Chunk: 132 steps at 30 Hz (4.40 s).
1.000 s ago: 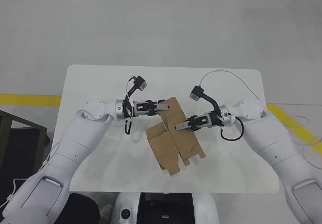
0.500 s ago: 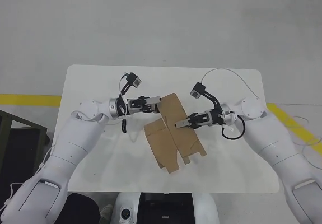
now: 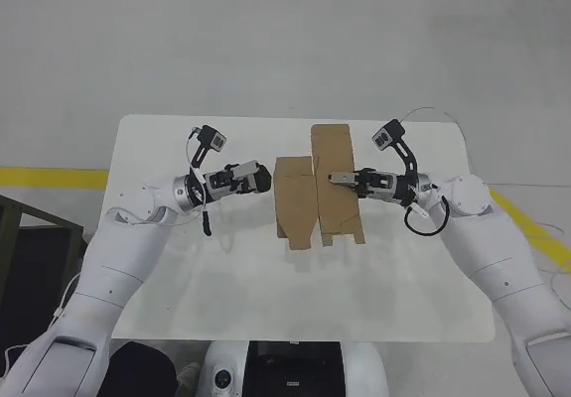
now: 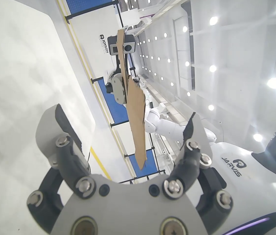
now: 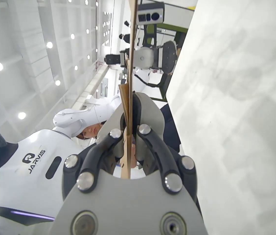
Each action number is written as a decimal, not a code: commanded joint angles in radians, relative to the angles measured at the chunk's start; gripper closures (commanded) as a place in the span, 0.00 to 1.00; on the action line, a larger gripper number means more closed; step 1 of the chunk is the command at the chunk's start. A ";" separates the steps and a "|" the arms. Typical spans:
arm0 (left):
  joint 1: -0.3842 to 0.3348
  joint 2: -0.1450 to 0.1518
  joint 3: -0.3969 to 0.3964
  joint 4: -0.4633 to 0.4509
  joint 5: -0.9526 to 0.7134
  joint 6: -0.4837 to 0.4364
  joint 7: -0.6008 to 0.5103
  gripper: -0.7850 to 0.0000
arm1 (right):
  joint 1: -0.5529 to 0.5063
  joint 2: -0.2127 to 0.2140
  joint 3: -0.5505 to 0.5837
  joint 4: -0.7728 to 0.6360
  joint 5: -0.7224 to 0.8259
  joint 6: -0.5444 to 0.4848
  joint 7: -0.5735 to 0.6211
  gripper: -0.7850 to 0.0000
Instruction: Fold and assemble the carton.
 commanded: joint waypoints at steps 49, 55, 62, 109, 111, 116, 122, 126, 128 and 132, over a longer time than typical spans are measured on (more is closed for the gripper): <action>0.107 -0.038 0.109 -0.201 0.198 0.068 0.418 0.00 | -0.484 0.019 0.204 -0.466 -0.267 0.165 -0.909 1.00; 0.092 -0.055 0.172 -0.198 0.323 0.034 0.500 0.00 | -0.516 0.009 0.198 -0.495 -0.284 0.175 -0.972 1.00; 0.073 -0.073 0.192 -0.175 0.348 0.013 0.595 0.00 | -0.531 0.001 0.203 -0.502 -0.309 0.180 -0.992 1.00; 0.050 -0.114 0.154 -0.108 0.351 0.041 0.626 1.00 | -0.548 -0.045 0.254 -0.521 -0.408 0.235 -1.011 0.00; 0.044 -0.111 0.138 -0.101 0.365 0.032 0.606 1.00 | -0.553 -0.042 0.283 -0.517 -0.414 0.213 -1.004 0.00; 0.027 -0.097 0.084 -0.073 0.419 0.014 0.543 1.00 | -0.551 -0.027 0.360 -0.457 -0.457 0.125 -0.873 0.00; 0.007 -0.081 0.026 -0.036 0.325 0.011 0.372 1.00 | -0.525 -0.007 0.432 -0.370 -0.517 0.096 -0.684 0.00; -0.034 -0.068 -0.005 0.019 0.302 0.015 0.224 1.00 | -0.503 -0.003 0.445 -0.307 -0.518 0.059 -0.612 0.00; -0.052 -0.063 -0.013 0.040 0.295 0.009 0.160 1.00 | -0.492 -0.002 0.443 -0.281 -0.489 0.035 -0.552 0.00; -0.077 -0.052 -0.027 0.067 0.327 -0.022 0.073 1.00 | -0.465 0.003 0.434 -0.239 -0.419 0.003 -0.372 0.00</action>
